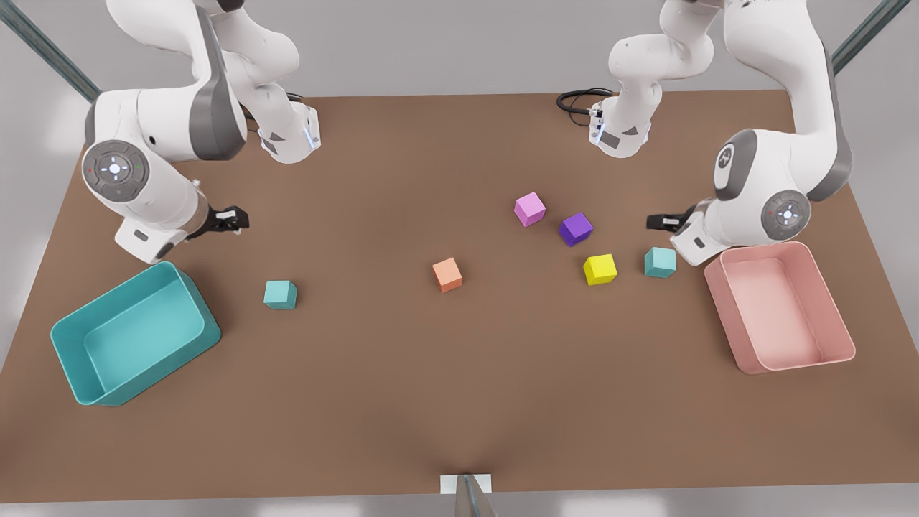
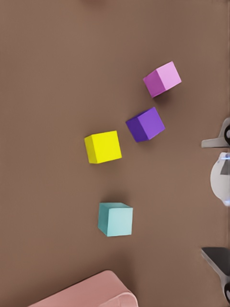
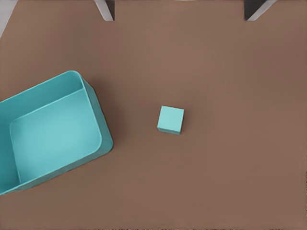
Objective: Stack the two blue cubes on top of each other
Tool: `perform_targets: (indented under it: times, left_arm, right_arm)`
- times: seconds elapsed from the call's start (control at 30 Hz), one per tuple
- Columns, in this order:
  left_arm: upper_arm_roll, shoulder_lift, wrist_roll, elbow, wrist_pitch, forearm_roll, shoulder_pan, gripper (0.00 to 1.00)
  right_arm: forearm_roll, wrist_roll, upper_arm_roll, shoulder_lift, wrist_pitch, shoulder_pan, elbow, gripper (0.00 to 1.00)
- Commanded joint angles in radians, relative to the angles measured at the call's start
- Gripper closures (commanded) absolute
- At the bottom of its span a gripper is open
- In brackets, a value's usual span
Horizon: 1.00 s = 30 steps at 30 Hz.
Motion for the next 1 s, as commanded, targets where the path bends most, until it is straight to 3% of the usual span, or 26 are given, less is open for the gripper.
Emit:
perform_targets:
  times: [0.0, 0.1, 0.17, 0.23, 0.47, 0.73, 0.97]
  left_arm:
    - [0.000, 0.006, -0.038, 0.000, -0.026, 0.001, -0.018, 0.00]
    - [0.002, 0.009, -0.038, 0.000, -0.026, 0.001, -0.016, 0.00]
    - [0.002, 0.009, -0.038, 0.000, -0.028, 0.001, -0.010, 0.00]
    - [0.002, 0.009, -0.040, 0.000, -0.026, 0.001, -0.009, 0.00]
    - [0.002, 0.023, -0.040, 0.000, -0.029, -0.001, -0.002, 0.00]
    - [0.002, 0.038, -0.066, 0.000, -0.048, -0.001, 0.007, 0.00]
    - [0.002, 0.057, -0.058, 0.000, -0.048, 0.001, 0.054, 0.00]
  right_arm:
    - [0.000, -0.031, -0.002, 0.002, 0.026, 0.003, 0.002, 0.00]
    - [-0.010, -0.042, 0.004, 0.083, 0.037, 0.007, -0.004, 0.00]
    - [-0.002, -0.033, 0.003, 0.245, 0.170, -0.003, -0.021, 0.00]
    - [0.039, -0.029, 0.000, 0.312, 0.333, -0.060, -0.099, 0.00]
    - [0.144, -0.003, 0.000, 0.303, 0.801, -0.085, -0.403, 0.00]
    - [0.150, -0.003, 0.000, 0.280, 0.804, -0.086, -0.535, 0.00]
    - [0.148, -0.003, 0.000, 0.331, 0.806, -0.091, -0.551, 0.00]
